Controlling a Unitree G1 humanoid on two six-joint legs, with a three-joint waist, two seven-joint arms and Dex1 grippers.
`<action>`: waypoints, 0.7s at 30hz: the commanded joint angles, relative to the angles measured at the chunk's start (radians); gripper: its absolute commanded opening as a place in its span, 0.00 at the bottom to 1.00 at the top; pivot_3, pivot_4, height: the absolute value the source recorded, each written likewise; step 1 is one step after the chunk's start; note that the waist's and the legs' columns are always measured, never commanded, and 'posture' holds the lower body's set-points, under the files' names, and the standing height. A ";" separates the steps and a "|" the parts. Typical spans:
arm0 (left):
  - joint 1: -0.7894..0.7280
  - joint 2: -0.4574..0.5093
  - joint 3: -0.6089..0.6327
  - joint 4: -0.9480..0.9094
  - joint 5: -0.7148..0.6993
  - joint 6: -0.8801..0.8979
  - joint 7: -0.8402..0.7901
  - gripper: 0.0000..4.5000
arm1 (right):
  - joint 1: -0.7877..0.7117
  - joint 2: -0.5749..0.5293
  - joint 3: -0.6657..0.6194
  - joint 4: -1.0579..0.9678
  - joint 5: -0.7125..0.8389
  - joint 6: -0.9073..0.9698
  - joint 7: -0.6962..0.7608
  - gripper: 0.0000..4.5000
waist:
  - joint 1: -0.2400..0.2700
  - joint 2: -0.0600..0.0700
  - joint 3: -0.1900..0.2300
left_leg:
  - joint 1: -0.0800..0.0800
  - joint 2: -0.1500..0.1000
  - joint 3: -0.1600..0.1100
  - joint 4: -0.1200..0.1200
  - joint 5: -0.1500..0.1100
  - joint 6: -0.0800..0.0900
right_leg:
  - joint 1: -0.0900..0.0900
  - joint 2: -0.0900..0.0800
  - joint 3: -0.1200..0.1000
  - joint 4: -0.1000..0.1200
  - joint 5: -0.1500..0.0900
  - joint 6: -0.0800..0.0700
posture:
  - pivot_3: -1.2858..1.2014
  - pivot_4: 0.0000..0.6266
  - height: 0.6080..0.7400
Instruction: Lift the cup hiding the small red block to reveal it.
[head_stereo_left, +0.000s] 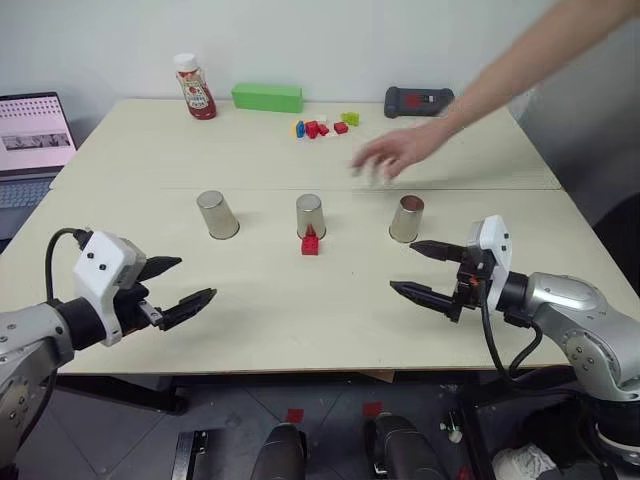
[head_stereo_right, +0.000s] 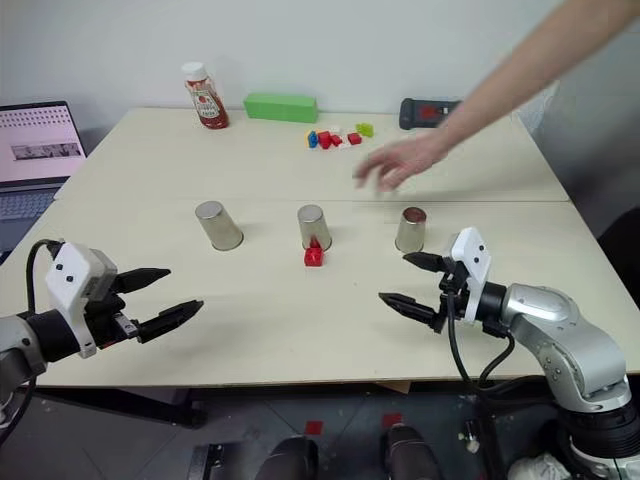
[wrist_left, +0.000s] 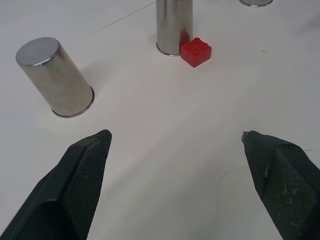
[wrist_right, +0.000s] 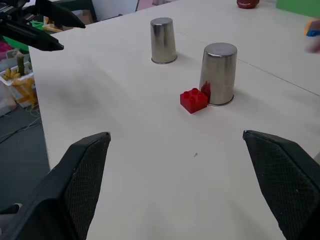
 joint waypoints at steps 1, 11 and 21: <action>0.012 0.000 0.051 -0.043 -0.003 0.003 0.015 0.98 | -0.038 0.005 0.000 -0.018 0.007 -0.004 -0.001 1.00 | 0.000 0.000 0.000 | 0.000 0.000 0.000 0.000 0.000 0.000 | 0.000 0.000 0.000 0.000 0.000 0.000 | 0.52 0.24 1.00; 0.023 0.001 0.066 -0.044 -0.003 0.007 0.023 0.98 | -0.056 0.005 0.004 -0.024 0.014 0.012 -0.004 1.00 | 0.000 0.000 0.000 | 0.000 0.000 0.000 0.000 0.000 0.000 | 0.000 0.000 0.000 0.000 0.000 0.000 | 0.52 0.24 1.00; -0.003 0.006 0.037 -0.033 0.000 0.008 0.017 0.98 | -0.051 -0.002 -0.003 -0.041 0.018 0.029 -0.008 1.00 | 0.000 0.000 0.000 | 0.000 0.000 0.000 0.000 0.000 0.000 | 0.000 0.000 0.000 0.000 0.000 0.000 | 0.52 0.24 1.00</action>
